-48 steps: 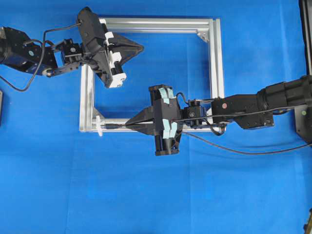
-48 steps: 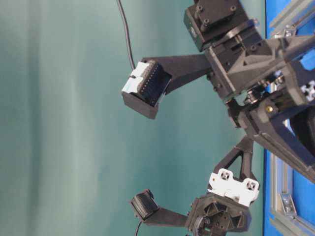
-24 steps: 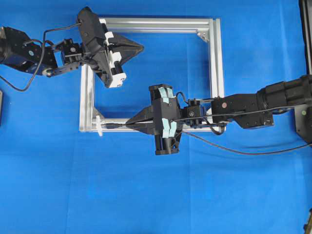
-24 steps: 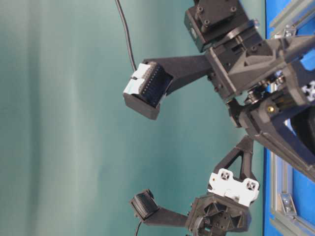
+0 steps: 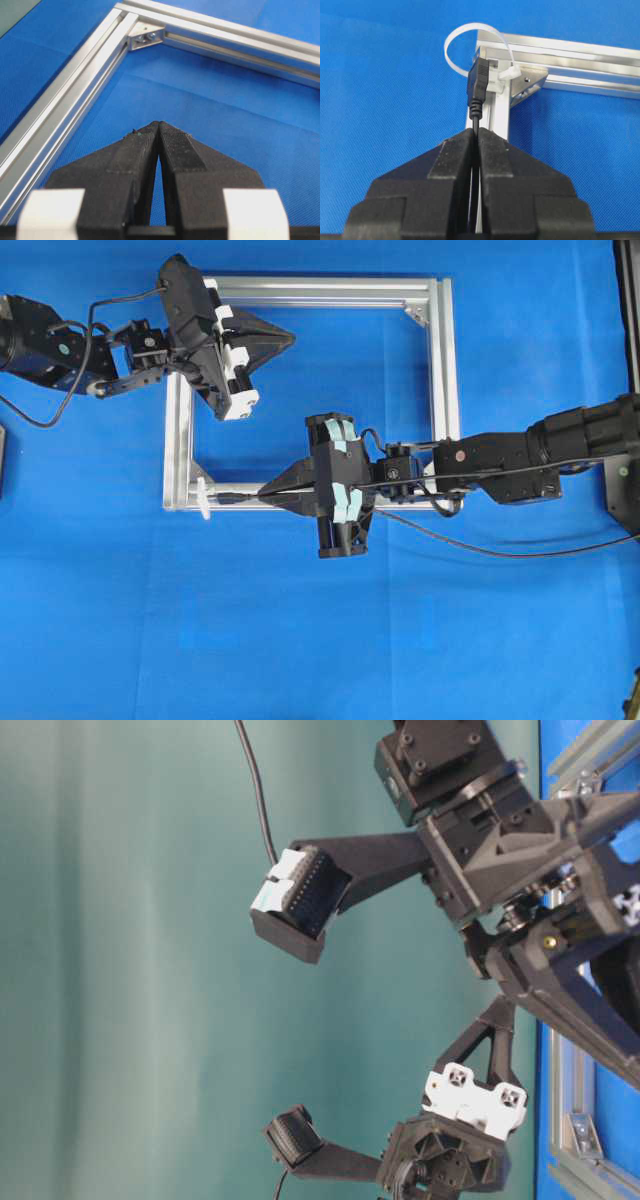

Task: Insert the wire through the string loop located on the left side.
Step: 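Push the USB plug upward through the white zip-tie loop with the right gripper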

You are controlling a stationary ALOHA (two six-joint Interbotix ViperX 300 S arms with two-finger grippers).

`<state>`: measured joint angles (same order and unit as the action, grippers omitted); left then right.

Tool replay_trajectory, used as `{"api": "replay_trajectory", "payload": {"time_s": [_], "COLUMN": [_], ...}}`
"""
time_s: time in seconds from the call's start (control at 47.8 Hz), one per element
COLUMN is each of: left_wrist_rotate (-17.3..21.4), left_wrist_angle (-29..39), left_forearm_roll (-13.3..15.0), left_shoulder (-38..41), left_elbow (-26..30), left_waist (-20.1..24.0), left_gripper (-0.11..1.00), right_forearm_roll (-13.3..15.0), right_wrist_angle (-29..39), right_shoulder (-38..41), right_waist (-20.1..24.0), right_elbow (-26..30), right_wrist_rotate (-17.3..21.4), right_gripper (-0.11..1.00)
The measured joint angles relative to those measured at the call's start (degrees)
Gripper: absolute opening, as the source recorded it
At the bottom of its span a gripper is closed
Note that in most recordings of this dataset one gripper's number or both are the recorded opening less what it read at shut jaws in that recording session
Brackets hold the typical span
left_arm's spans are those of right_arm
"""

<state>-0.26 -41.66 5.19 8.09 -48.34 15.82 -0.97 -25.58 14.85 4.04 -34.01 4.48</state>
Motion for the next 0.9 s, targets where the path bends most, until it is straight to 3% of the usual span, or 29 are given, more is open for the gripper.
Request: {"api": "replay_trajectory", "payload": {"time_s": [0.899], "left_wrist_rotate": [0.0], "left_wrist_angle": [0.0], "left_forearm_roll": [-0.1], "left_shoulder": [0.0], "left_elbow": [0.0], "left_waist": [0.0], "left_gripper": [0.0], "right_forearm_roll": [0.1], "right_wrist_angle": [0.0], "right_shoulder": [1.6], "right_waist": [0.0], "right_elbow": [1.8], "right_wrist_rotate": [0.0], "right_gripper": [0.0]}}
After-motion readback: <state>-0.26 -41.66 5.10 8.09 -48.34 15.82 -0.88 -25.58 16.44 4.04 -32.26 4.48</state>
